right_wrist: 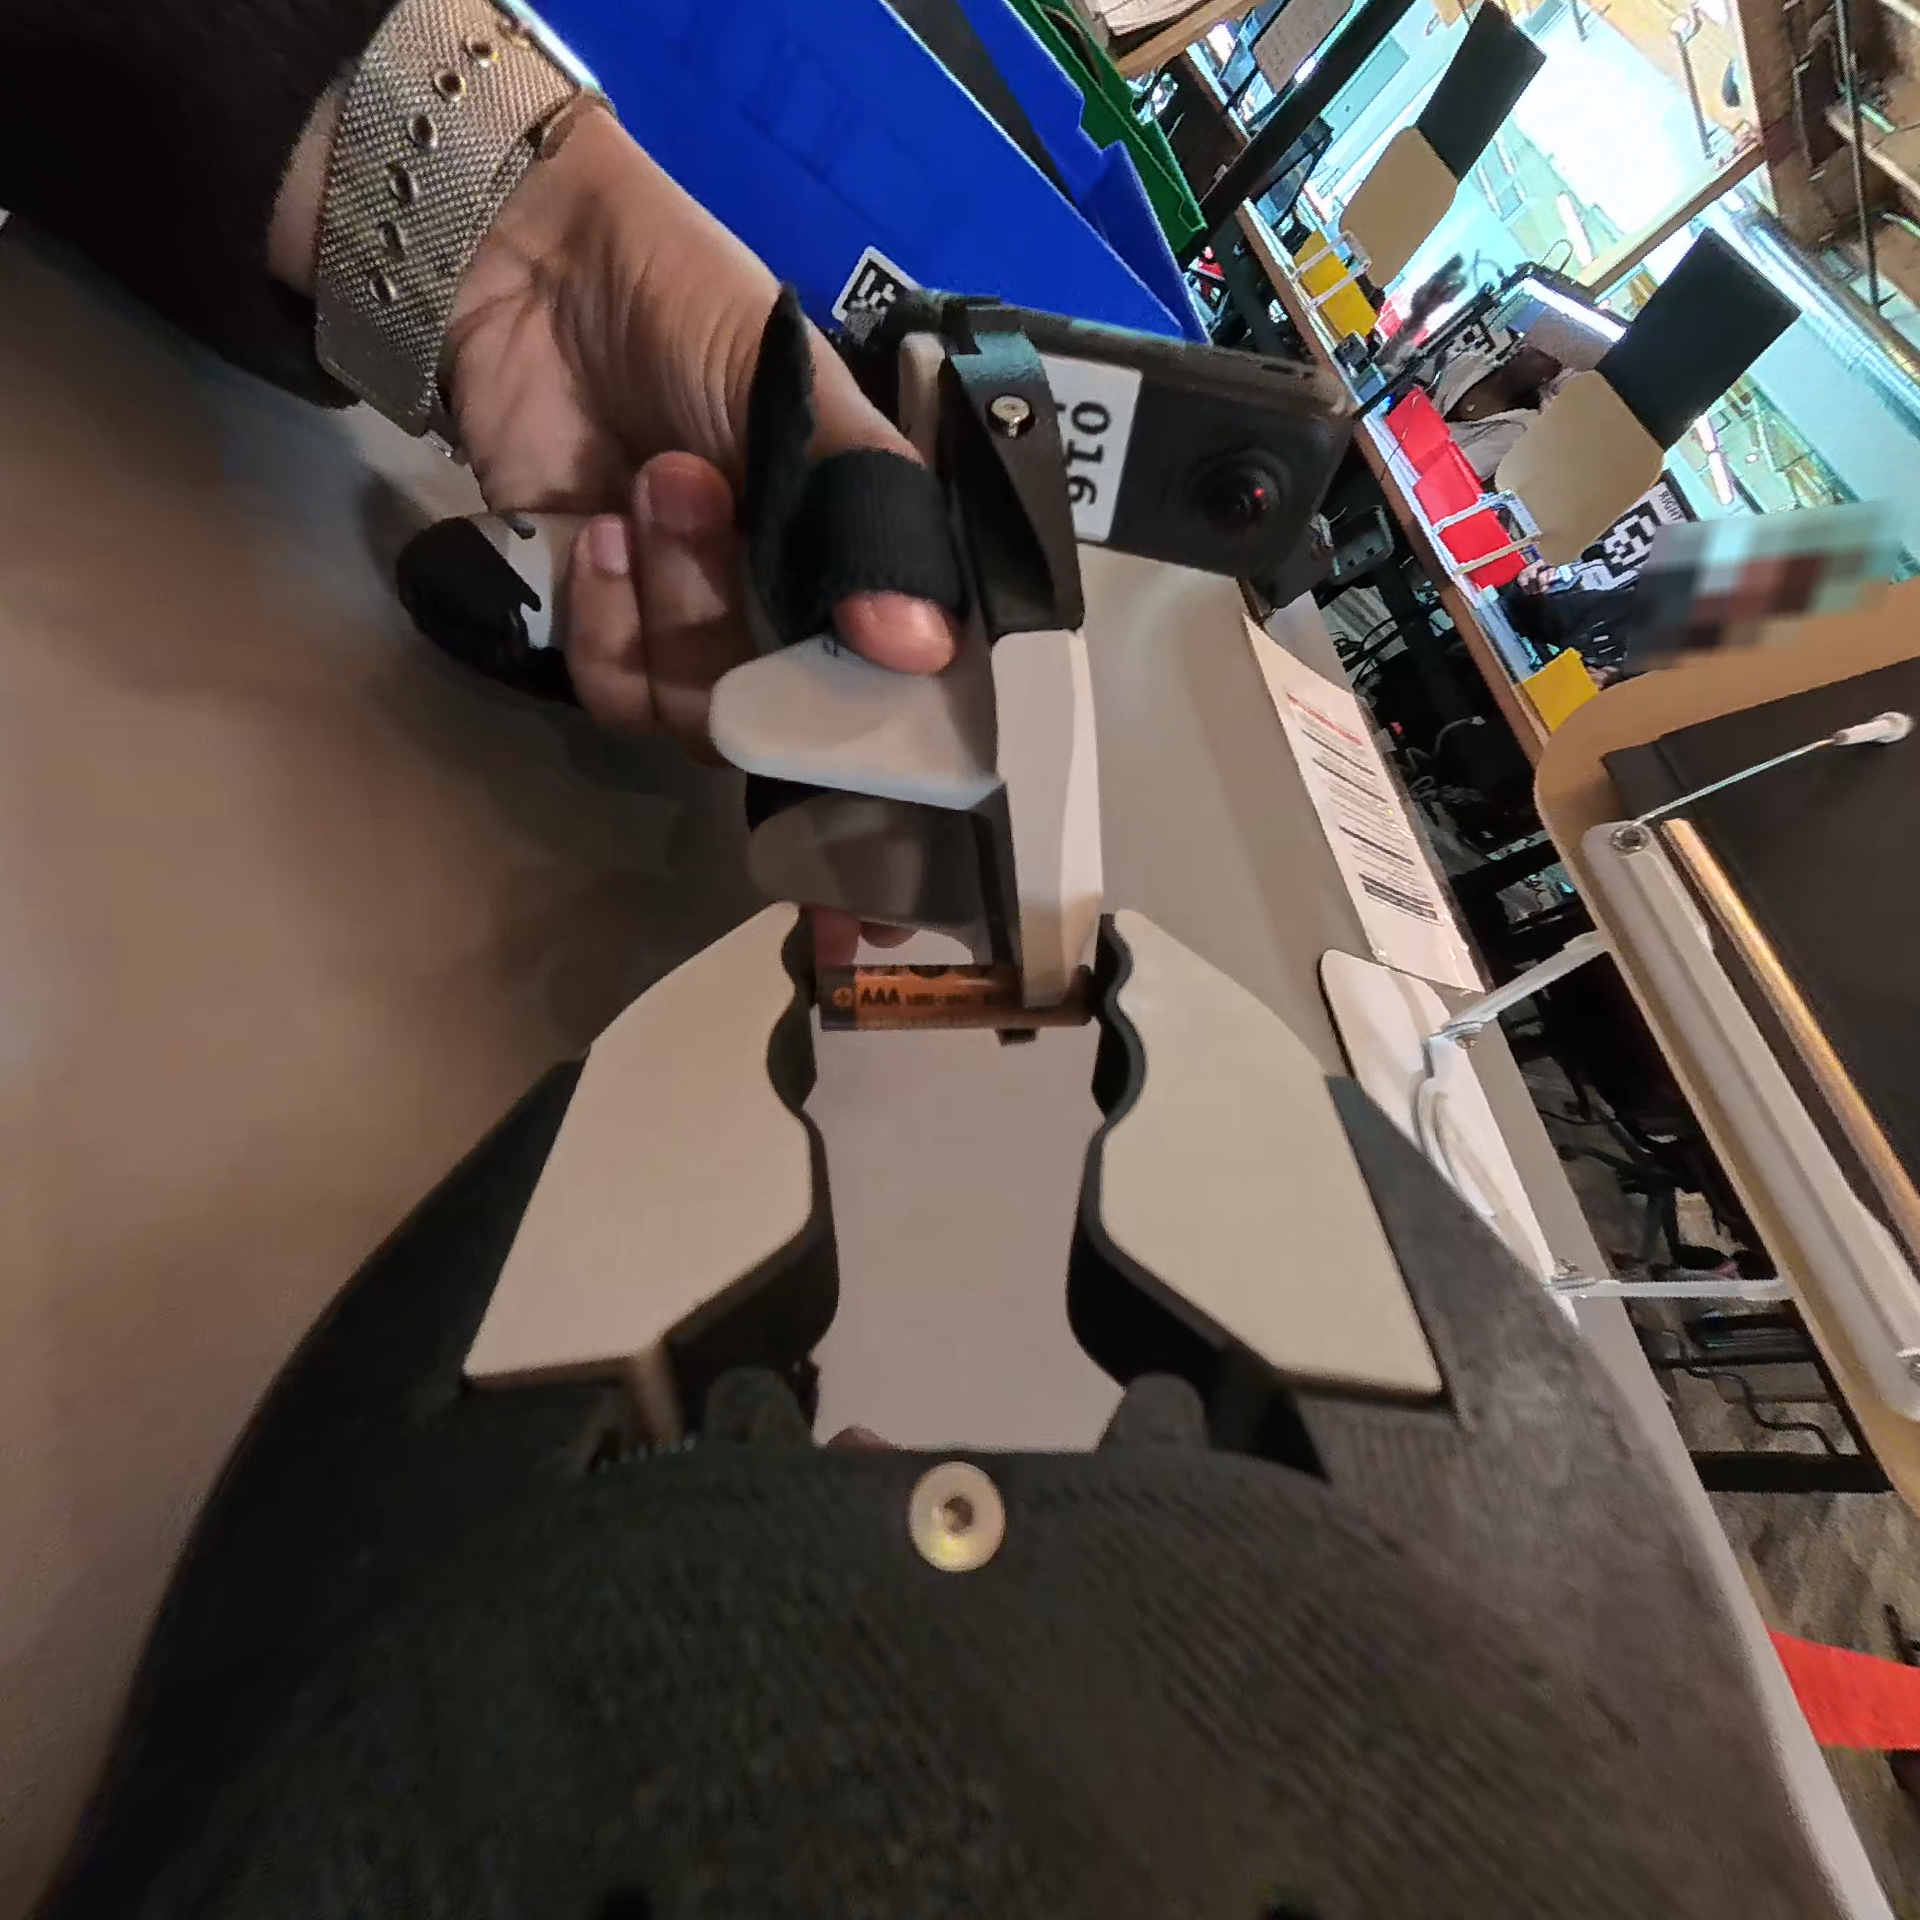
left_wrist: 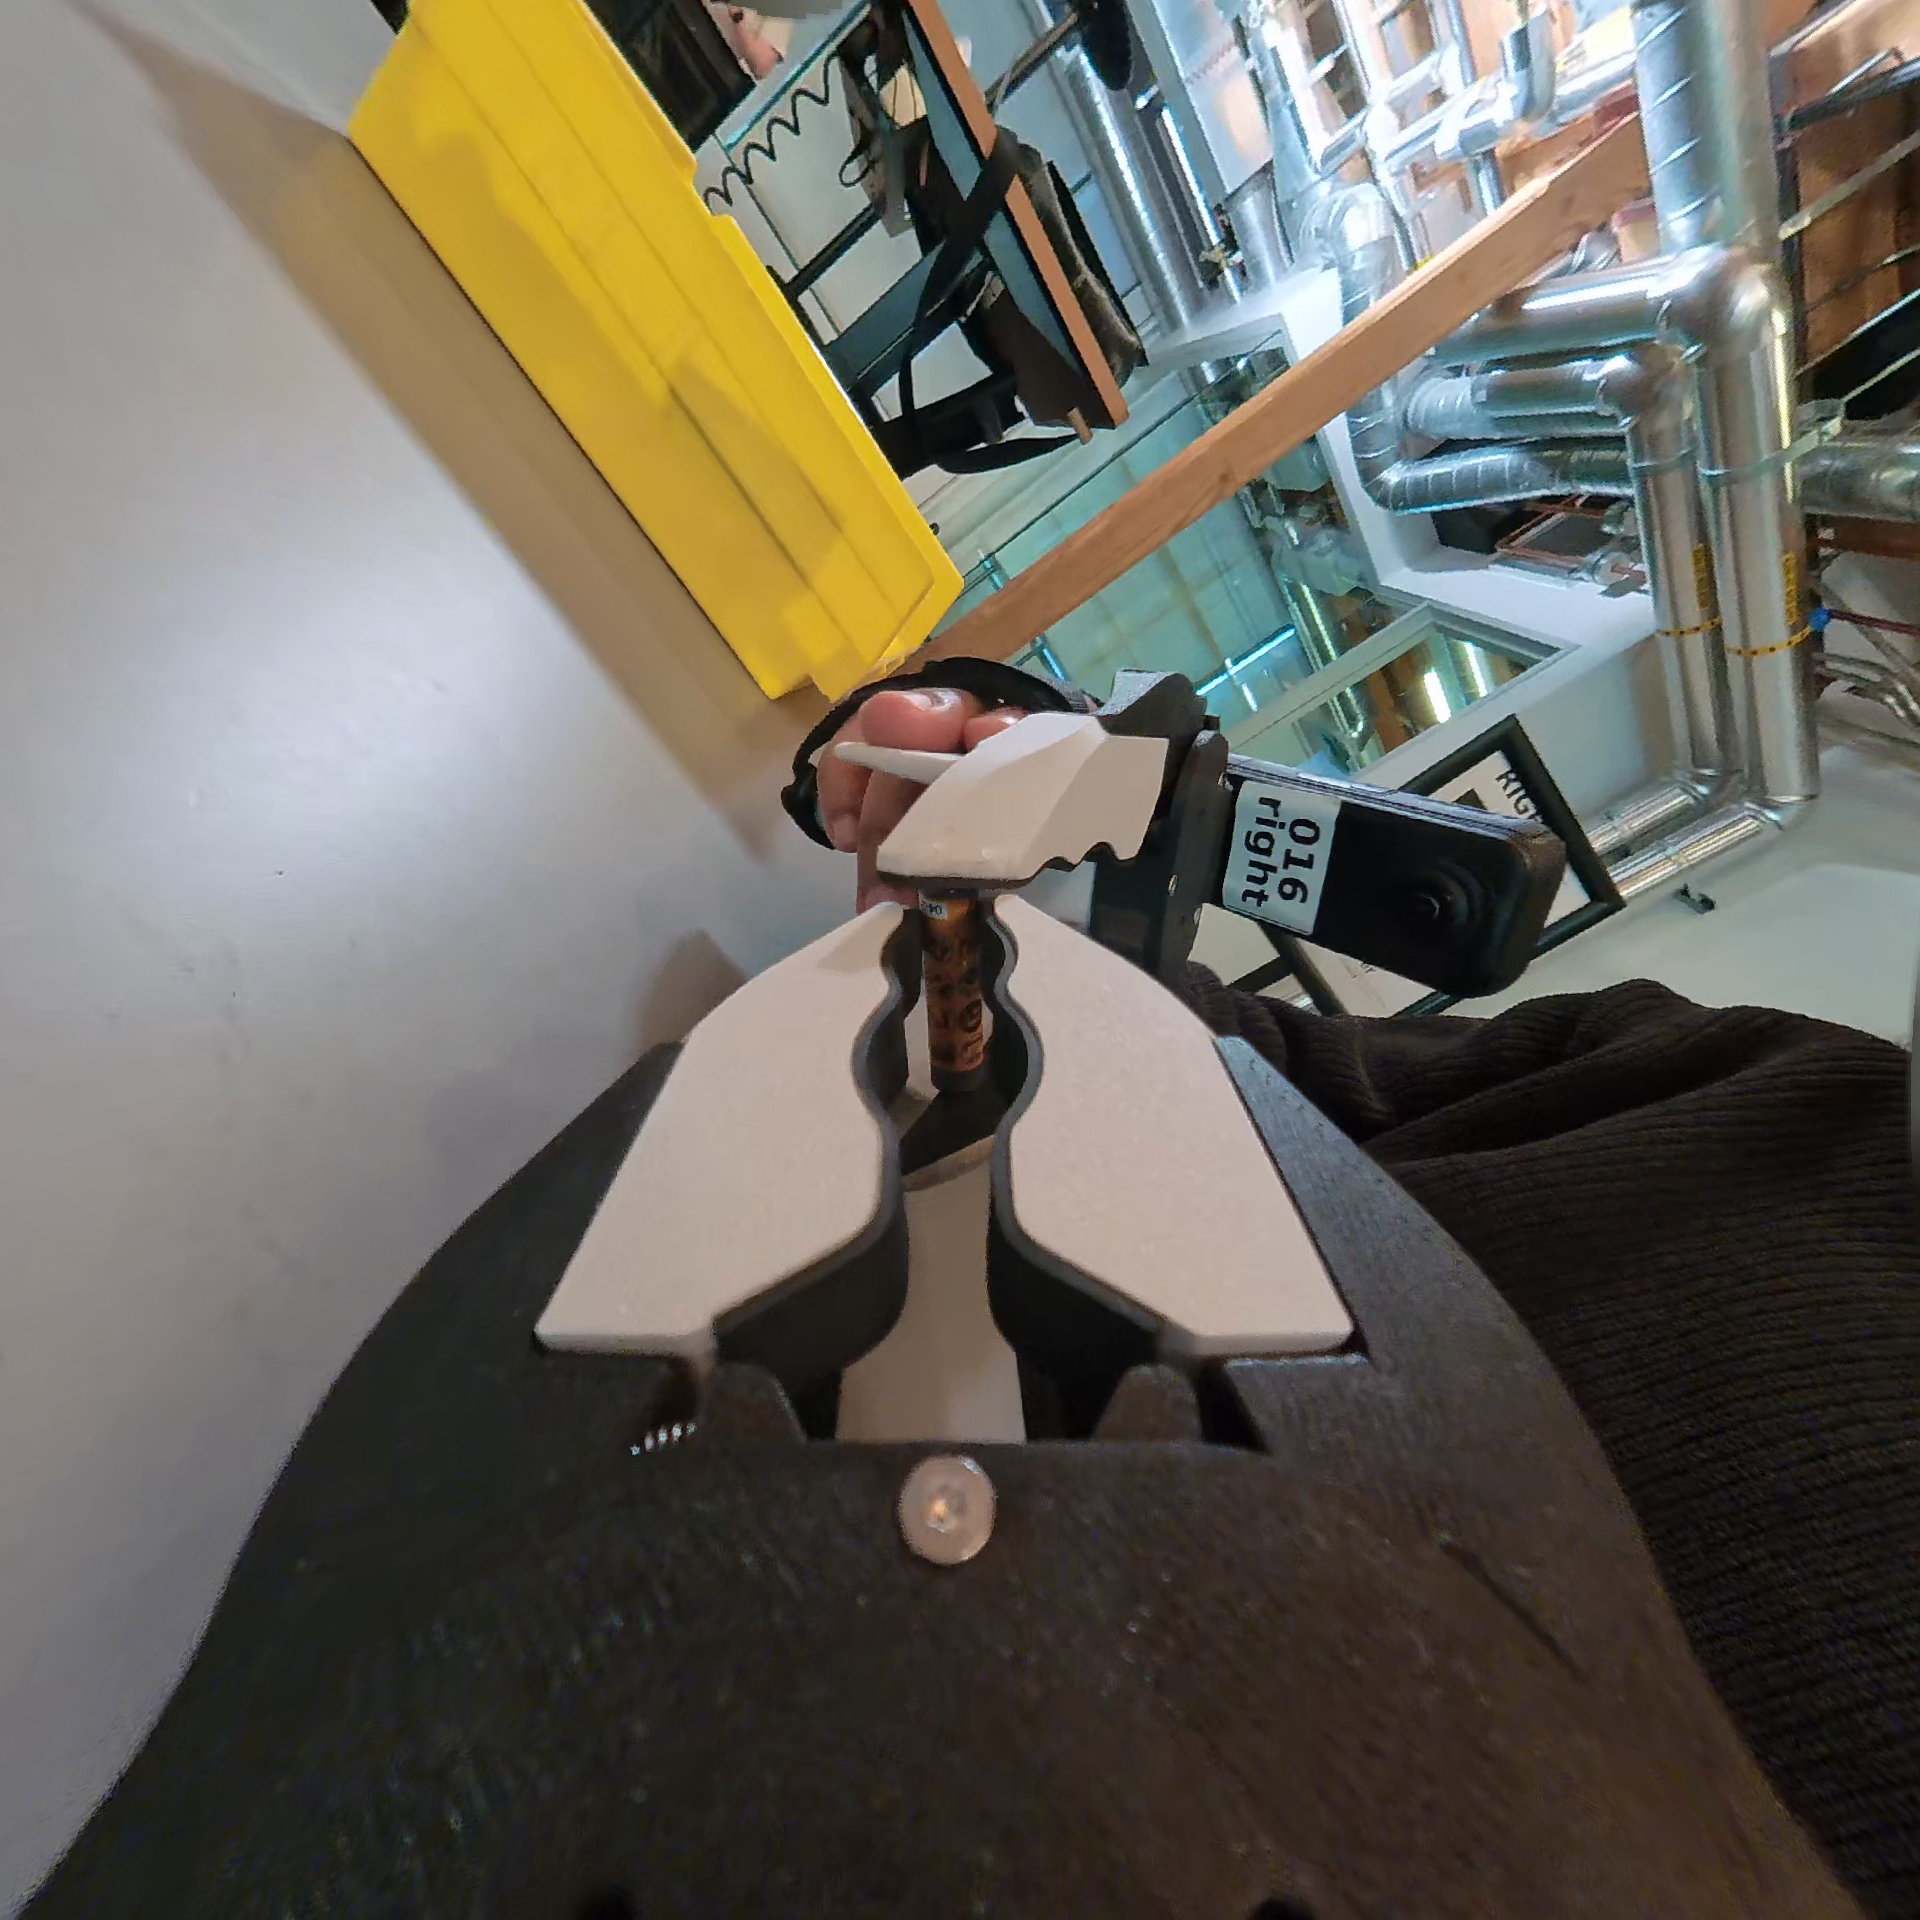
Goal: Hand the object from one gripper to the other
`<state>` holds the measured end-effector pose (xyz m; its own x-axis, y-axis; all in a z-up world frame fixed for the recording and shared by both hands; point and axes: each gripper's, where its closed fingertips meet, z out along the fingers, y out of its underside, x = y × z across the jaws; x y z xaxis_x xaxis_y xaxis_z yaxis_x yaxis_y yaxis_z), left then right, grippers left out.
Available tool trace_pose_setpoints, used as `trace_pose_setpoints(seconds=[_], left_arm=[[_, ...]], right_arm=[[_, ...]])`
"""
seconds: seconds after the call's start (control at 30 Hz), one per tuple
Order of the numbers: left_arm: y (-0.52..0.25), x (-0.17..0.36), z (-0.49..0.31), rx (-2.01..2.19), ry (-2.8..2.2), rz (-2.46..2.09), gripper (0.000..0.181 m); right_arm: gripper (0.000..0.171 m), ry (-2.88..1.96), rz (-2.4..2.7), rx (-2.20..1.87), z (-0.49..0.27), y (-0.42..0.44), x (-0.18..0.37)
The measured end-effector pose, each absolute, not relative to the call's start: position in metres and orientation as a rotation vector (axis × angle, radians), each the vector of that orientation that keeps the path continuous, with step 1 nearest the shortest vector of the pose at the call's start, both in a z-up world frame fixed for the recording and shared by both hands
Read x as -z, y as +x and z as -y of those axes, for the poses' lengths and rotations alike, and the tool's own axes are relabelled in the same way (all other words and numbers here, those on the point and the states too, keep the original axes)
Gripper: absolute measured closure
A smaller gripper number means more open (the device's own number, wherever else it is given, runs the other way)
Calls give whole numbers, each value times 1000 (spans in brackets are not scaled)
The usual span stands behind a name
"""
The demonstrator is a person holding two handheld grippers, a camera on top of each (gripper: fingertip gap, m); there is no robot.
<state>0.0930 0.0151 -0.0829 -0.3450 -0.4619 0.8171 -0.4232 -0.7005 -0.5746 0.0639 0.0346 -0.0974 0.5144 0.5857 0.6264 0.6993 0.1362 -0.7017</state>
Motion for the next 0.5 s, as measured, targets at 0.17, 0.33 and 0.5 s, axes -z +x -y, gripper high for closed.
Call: trace_pose_setpoints(seconds=[0.17, 0.33, 0.5], left_arm=[[95, 76, -19, 2299, -1758, -1120, 152], [100, 86, -32, 2111, -1807, -1096, 145], [103, 102, -31, 1825, -1810, -1252, 148]], right_arm=[[119, -1579, 1117, 188, -41, 76, 100], [119, -1630, 1052, 223, -46, 86, 98], [119, -1666, 1038, 316, -50, 95, 100]])
